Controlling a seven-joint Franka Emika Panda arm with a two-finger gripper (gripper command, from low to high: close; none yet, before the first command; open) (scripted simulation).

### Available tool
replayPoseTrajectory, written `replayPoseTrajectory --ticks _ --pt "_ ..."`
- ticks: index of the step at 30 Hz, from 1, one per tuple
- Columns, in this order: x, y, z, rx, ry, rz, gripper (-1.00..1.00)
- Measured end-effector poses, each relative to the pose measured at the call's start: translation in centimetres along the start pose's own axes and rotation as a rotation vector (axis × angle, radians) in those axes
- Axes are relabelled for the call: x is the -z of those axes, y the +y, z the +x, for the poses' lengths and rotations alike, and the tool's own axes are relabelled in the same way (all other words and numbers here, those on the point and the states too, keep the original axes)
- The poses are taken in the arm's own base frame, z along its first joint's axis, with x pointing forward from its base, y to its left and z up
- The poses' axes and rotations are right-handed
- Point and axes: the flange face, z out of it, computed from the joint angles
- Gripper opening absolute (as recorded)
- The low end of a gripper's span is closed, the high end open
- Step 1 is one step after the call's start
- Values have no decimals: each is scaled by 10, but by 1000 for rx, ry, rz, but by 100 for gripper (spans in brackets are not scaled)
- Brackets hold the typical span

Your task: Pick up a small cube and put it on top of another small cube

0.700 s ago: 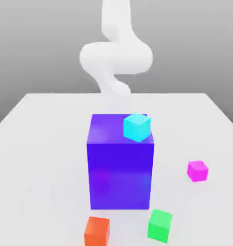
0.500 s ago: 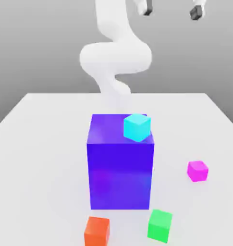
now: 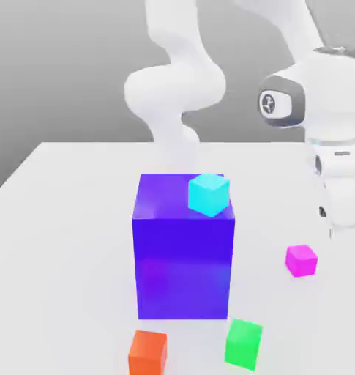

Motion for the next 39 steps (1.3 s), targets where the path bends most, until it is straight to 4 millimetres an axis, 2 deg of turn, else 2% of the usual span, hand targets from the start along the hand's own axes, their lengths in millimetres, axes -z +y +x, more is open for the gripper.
replayPoseTrajectory --ticks 2,8,9,16,23,27,32,39 --pt "-27 -20 -17 107 -46 3 0" --pt "-83 -17 -25 116 -60 4 0" --pt "-91 -17 -26 116 -60 4 -100" --pt "-93 -17 -26 116 -62 4 -100" --pt "-38 -18 -23 118 -62 3 -100" --pt "-32 10 8 18 -101 7 -100" --pt "-52 60 40 -263 -234 10 -100" --pt "-75 140 70 -681 -398 -20 -100"
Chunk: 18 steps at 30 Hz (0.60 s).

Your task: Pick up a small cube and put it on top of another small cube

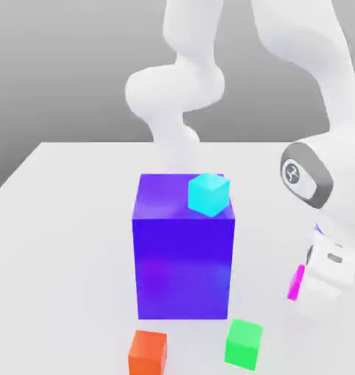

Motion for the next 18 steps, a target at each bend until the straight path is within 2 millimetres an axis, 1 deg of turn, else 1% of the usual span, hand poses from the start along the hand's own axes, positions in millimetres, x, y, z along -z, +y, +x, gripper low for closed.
replayPoseTrajectory --ticks 5,10,12,15,18 --pt "11 29 46 -281 -72 -11 -100" --pt "22 52 79 -609 -125 -35 -100" --pt "32 56 90 -729 -133 -45 -100" --pt "49 56 103 -893 -132 -58 -100" --pt "49 58 104 -1067 -137 -71 -100"
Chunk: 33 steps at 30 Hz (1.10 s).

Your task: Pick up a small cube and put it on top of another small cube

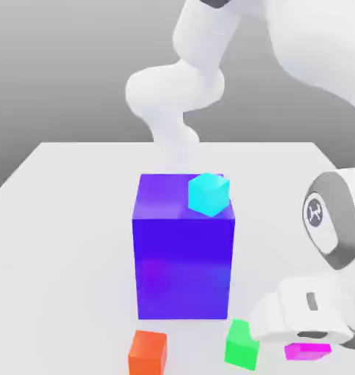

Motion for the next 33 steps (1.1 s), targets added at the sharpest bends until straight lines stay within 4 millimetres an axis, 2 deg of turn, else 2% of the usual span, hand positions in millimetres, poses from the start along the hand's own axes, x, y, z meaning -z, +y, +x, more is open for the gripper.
replayPoseTrajectory --ticks 10,19,24,33 --pt "3 9 -4 -555 -11 32 -100" --pt "26 12 -30 -981 -28 125 -100" --pt "20 37 -20 -1266 -84 186 -100" --pt "12 97 3 -1787 -246 310 -100"
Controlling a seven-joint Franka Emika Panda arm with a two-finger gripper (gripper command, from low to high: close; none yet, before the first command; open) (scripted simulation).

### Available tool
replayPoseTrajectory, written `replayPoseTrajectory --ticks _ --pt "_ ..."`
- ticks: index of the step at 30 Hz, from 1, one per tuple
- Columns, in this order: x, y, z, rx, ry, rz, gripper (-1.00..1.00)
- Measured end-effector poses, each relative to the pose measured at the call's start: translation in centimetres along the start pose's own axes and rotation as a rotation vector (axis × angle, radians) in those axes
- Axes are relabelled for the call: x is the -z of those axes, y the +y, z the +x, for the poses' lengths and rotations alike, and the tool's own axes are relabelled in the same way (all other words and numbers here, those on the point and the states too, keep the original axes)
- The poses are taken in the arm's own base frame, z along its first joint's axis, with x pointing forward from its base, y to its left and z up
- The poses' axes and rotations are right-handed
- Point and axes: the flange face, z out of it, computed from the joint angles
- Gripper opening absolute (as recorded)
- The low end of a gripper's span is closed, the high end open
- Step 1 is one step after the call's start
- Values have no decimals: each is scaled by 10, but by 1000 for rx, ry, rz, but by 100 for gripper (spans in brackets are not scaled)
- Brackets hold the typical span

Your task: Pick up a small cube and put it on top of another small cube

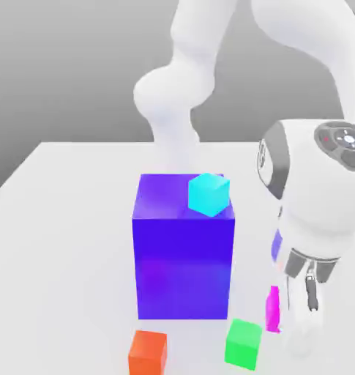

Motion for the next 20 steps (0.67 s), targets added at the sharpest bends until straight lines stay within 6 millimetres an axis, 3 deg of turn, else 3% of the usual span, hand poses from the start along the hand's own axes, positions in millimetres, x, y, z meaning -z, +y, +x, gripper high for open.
replayPoseTrajectory --ticks 2,6,9,10,16,18,20 --pt "4 -7 13 -117 -40 3 -100" --pt "4 -8 12 -117 -42 7 -100" --pt "-30 -20 29 -319 -116 -5 -100" --pt "-43 -22 30 -340 -124 -4 100" --pt "-49 -22 31 -351 -126 -4 100" --pt "-35 -23 33 -358 -128 -3 100" --pt "-35 -23 33 -358 -128 -3 100"
